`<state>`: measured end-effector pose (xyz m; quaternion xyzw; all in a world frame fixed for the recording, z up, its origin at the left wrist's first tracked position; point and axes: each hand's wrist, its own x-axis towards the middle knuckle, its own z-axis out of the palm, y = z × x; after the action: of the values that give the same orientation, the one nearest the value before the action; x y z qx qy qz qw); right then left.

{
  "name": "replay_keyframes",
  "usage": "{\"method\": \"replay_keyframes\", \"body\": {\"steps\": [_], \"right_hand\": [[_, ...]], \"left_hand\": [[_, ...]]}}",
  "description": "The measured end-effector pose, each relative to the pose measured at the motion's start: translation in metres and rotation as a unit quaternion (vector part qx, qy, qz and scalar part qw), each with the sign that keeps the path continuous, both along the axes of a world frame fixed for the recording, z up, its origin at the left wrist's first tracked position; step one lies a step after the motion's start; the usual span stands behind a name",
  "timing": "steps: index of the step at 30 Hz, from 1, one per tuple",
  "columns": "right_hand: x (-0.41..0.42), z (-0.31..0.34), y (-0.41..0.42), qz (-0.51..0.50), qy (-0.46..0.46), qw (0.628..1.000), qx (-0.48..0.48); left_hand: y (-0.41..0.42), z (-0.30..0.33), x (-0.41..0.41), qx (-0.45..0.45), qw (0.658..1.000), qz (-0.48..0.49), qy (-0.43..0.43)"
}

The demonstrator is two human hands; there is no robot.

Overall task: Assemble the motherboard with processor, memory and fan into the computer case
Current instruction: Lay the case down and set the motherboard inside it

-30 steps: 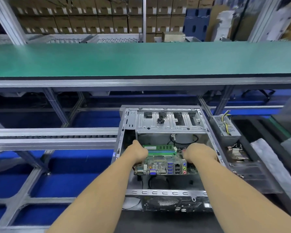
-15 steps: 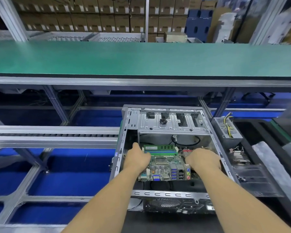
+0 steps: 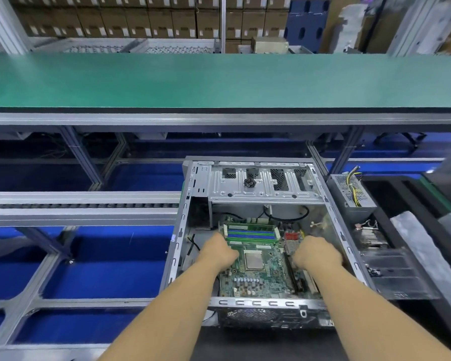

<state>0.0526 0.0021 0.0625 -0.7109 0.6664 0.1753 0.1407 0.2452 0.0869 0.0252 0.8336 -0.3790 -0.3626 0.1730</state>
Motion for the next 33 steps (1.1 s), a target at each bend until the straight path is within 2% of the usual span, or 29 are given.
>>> {"method": "replay_keyframes", "body": {"steps": [2, 3, 5, 7, 11, 15, 19, 23, 27, 28, 29, 30, 32, 33], "right_hand": [[0.015, 0.004, -0.007, 0.052, -0.013, 0.996, -0.070], [0.025, 0.006, -0.013, 0.073, -0.050, 0.992, -0.086], [0.047, 0.005, -0.027, 0.088, -0.130, 0.985, -0.073], [0.060, -0.003, -0.042, 0.069, -0.166, 0.983, -0.042], [0.066, -0.029, -0.062, 0.037, -0.160, 0.986, 0.005], [0.069, -0.045, -0.074, 0.061, -0.129, 0.989, 0.047], [0.077, -0.054, -0.086, 0.003, -0.187, 0.976, 0.108], [0.073, -0.066, -0.092, -0.066, -0.242, 0.964, 0.083], [0.073, -0.058, -0.102, -0.049, -0.255, 0.962, 0.086], [0.073, -0.053, -0.101, -0.093, -0.338, 0.929, 0.117], [0.076, -0.058, -0.106, -0.200, -0.454, 0.860, 0.120], [0.077, -0.064, -0.112, -0.261, -0.542, 0.780, 0.172], [0.079, -0.060, -0.103, -0.096, -0.332, 0.936, 0.072], [0.084, -0.064, -0.099, -0.071, -0.321, 0.943, 0.046]], "left_hand": [[-0.002, -0.004, 0.000, -0.007, 1.000, -0.003, -0.010], [-0.003, -0.006, 0.000, -0.003, 1.000, -0.007, -0.016], [-0.004, -0.009, 0.001, 0.007, 0.999, -0.016, -0.031], [-0.004, -0.012, 0.003, 0.014, 0.999, -0.024, -0.026], [-0.002, -0.017, 0.008, 0.015, 0.999, -0.035, 0.015], [-0.003, -0.020, 0.008, 0.015, 0.999, -0.016, 0.032], [-0.003, -0.020, 0.007, 0.013, 0.999, -0.005, 0.048], [-0.003, -0.018, 0.005, 0.014, 0.999, -0.005, 0.037], [-0.002, -0.014, 0.004, 0.000, 0.999, -0.002, 0.034], [-0.002, -0.012, 0.003, -0.001, 0.999, 0.000, 0.033], [-0.002, -0.010, 0.003, -0.001, 1.000, 0.001, 0.031], [-0.002, -0.009, 0.003, 0.000, 1.000, 0.002, 0.030], [-0.002, -0.008, 0.004, 0.005, 0.999, -0.001, 0.037], [-0.002, -0.007, 0.004, 0.008, 0.999, -0.004, 0.042]]}}
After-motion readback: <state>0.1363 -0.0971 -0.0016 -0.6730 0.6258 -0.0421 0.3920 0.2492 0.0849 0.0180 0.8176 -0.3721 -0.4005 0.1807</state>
